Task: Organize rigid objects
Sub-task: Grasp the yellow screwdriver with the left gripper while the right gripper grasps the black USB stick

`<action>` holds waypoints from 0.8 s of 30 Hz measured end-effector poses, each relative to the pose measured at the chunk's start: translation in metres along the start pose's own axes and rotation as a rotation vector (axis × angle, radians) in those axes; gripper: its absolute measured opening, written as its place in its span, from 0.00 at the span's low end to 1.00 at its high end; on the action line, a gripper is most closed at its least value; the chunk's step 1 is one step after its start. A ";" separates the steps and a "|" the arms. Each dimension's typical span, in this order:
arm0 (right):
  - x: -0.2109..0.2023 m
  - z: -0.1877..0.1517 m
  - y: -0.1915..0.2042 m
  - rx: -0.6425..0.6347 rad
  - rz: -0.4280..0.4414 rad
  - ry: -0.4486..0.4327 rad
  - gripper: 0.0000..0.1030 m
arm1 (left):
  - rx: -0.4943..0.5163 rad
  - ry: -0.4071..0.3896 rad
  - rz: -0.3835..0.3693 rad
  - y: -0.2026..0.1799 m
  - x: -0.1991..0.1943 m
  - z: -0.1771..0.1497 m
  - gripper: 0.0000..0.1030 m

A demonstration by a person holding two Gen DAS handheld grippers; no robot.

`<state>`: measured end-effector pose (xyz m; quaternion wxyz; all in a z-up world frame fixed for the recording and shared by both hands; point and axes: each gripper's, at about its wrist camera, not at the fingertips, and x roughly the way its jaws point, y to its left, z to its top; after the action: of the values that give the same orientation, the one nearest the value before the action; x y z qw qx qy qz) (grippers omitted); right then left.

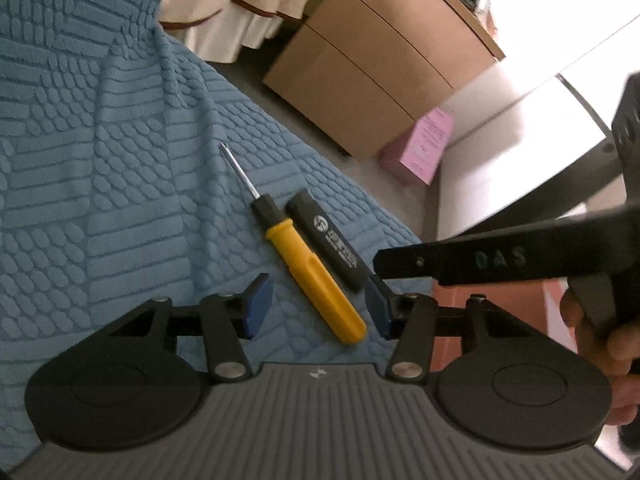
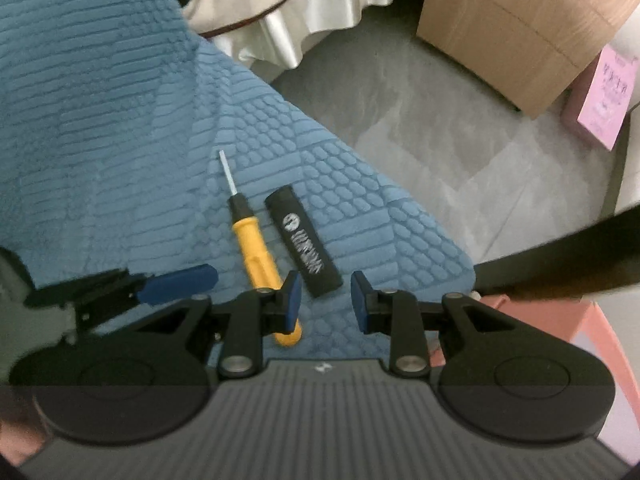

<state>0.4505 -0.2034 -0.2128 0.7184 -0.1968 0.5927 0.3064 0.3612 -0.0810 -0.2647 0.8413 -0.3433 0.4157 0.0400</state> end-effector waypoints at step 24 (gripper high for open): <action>0.035 0.028 0.018 -0.167 0.030 0.063 0.26 | 0.184 -0.054 0.160 -0.032 0.016 -0.019 0.31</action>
<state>0.4631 -0.1646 -0.2396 0.6759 -0.2567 0.5903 0.3589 0.3699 -0.1203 -0.2670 0.8743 -0.2291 0.4208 0.0782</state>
